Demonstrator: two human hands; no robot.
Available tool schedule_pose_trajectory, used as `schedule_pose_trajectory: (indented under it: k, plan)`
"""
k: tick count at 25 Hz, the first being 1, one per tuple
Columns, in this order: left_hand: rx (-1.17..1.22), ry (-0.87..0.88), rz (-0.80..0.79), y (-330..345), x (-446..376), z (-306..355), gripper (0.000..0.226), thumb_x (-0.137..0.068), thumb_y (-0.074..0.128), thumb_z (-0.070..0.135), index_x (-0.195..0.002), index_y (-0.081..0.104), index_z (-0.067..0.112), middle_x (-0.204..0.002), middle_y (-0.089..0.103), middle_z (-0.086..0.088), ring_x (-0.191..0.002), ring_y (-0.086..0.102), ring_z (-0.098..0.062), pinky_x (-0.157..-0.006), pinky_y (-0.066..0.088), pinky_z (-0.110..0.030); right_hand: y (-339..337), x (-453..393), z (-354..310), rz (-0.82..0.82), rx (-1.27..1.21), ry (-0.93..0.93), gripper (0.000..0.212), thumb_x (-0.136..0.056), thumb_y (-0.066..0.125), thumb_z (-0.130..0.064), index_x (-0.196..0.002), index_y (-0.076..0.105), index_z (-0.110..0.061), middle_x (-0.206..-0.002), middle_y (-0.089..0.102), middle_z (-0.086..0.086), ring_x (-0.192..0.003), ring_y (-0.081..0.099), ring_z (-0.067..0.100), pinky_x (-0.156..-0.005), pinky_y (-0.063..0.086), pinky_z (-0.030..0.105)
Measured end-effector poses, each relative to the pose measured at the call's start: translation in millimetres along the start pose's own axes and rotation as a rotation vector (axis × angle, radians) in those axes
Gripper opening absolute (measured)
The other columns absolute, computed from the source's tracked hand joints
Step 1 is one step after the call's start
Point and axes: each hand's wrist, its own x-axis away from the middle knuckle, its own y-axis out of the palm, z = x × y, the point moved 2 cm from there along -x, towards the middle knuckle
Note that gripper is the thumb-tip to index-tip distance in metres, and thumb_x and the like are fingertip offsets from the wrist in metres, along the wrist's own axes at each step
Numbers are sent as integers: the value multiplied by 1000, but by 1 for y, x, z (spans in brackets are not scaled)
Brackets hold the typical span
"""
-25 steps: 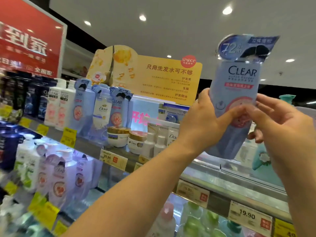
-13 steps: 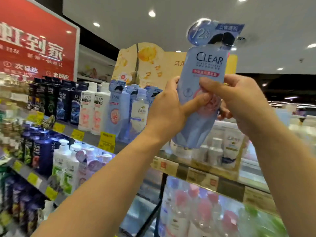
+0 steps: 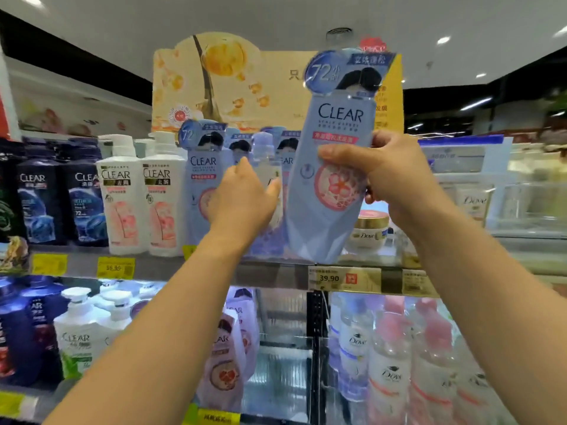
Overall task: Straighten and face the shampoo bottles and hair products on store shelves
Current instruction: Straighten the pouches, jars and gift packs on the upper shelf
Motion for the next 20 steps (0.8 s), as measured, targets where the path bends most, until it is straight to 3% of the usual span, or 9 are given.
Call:
schedule_pose_trajectory:
  k: [2,4,7,10,14,17,20]
  plan:
    - [-72,-24,-15,7,-8,-5,75,-92,56,51,-143,33,2,-128,57,-22,-113,55,-41,-68,39,-41,1,3,-2,16,40,20,42,-68,89,-41,-101,75,-19,-81,80,-9,-66,76,8,-40,46,19]
    - [-124,-36,-64,12,-14,-9,79,-90,54,56,-142,31,1,-118,61,-23,-103,59,-41,-60,35,-38,0,6,-4,24,58,23,42,-69,89,-40,-101,75,-18,-81,80,-9,-66,76,8,-40,45,16]
    - [-180,-16,-90,19,-17,-10,88,-86,54,66,-139,32,0,-114,62,-22,-99,62,-41,-53,34,-36,-2,10,-6,19,53,13,37,-70,88,-38,-100,75,-19,-83,80,-8,-69,77,9,-42,46,14]
    - [-173,-20,-46,20,-16,-6,83,-82,58,68,-127,38,1,-106,65,-20,-92,63,-40,-52,33,-36,-7,16,-3,14,51,29,36,-71,87,-37,-100,74,-20,-84,80,-9,-72,77,9,-45,50,14]
    - [-134,15,98,13,-6,-3,88,-80,60,69,-135,36,5,-102,67,-20,-88,65,-41,-53,34,-37,-19,22,1,62,63,31,38,-70,87,-37,-101,73,-19,-84,80,-9,-71,77,9,-44,49,14]
    - [121,39,254,-4,4,4,85,-75,64,69,-134,43,12,-106,68,-16,-91,65,-39,-55,31,-34,-30,26,4,92,65,33,38,-72,86,-39,-103,73,-21,-87,80,-7,-74,77,11,-45,50,16]
    - [529,81,287,-21,21,13,78,-72,68,67,-129,52,17,-103,69,-2,-86,66,-24,-59,46,-32,-39,33,6,102,48,29,33,-75,85,-36,-102,74,-21,-86,80,-7,-70,77,9,-43,48,15]
